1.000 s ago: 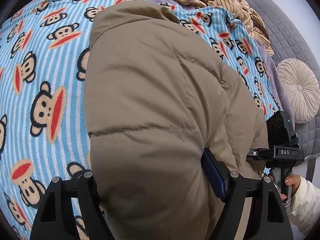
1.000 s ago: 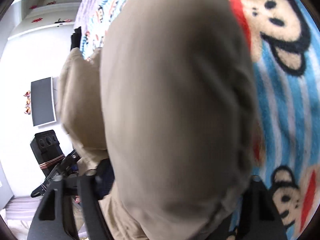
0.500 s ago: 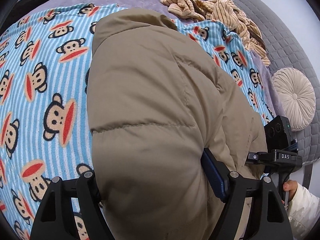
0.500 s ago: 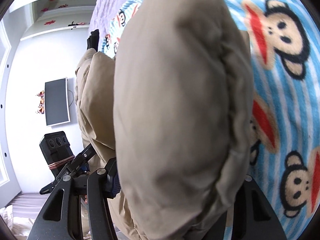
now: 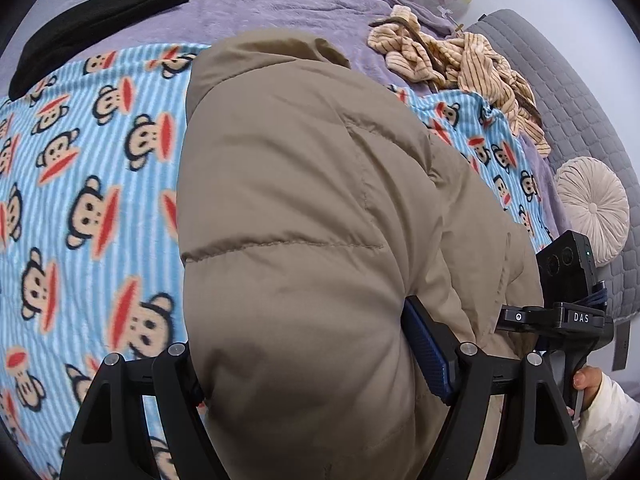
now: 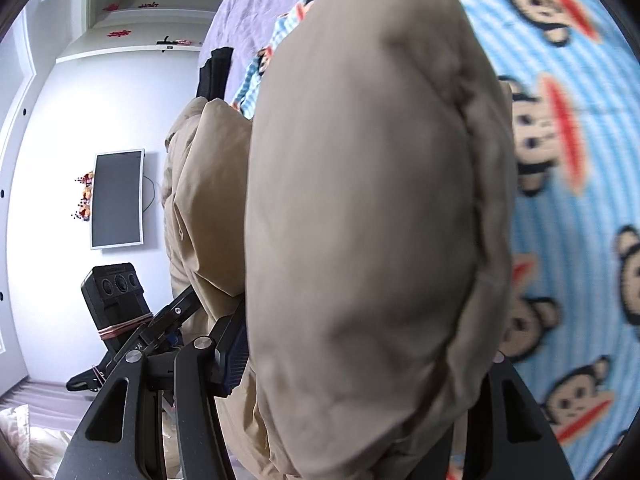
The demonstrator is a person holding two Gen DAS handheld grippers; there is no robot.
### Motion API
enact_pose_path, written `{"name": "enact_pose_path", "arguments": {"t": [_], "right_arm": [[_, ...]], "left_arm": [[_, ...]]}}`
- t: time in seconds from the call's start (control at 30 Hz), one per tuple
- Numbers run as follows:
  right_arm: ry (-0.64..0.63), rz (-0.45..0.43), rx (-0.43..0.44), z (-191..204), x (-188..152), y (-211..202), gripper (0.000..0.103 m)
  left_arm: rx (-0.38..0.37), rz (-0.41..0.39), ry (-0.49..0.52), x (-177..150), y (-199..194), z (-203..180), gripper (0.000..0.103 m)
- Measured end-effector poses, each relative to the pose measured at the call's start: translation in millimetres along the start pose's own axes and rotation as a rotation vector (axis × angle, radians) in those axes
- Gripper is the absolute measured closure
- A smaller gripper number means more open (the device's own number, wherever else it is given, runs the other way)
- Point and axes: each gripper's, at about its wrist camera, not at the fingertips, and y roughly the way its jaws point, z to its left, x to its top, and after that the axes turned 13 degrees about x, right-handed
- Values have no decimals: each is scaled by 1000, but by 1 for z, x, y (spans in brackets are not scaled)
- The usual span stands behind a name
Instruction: Fold large clothes
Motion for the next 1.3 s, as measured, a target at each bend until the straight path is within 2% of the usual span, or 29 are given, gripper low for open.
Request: {"name": "enact_pose_path", "arguments": {"t": [0.23,0.33,0.43,0.57,0.67,0.8,0.87,0.9,1.03,1.07,1.17,1.3], "right_arm": [[-36,44,26,34,11,108,44],[-62,72,12,46,19,150,44],[-82,103,-31,44,23,170,44],[-62,131,-124,34,34,185,42],[-58,131,-181,48,34,189,41],[-103,105,-358,68,26,169,39],[-171,54,-457,86,19,153,39],[-207,24,-476,97,18,146,39],[-308,-72,-457,136,14,129,41],[-327,-80,-451,141,15,123,50],[-373,-79,-443,166,14,159,62],[-424,-57,-483,170,25,196,66]], "left_arm": [[77,-29,-71,15,-6,115,22],[118,-38,-99,15,6,147,22],[152,-23,-142,12,25,169,22],[175,-41,-152,4,34,169,19],[191,-51,-137,2,35,163,19],[201,-50,-140,2,33,159,18],[201,-49,-139,2,33,159,18],[202,-50,-139,2,32,159,18],[202,-50,-138,2,33,159,18],[204,-51,-137,2,33,159,18],[209,-53,-135,2,34,159,18],[234,-57,-127,0,33,158,15]]}}
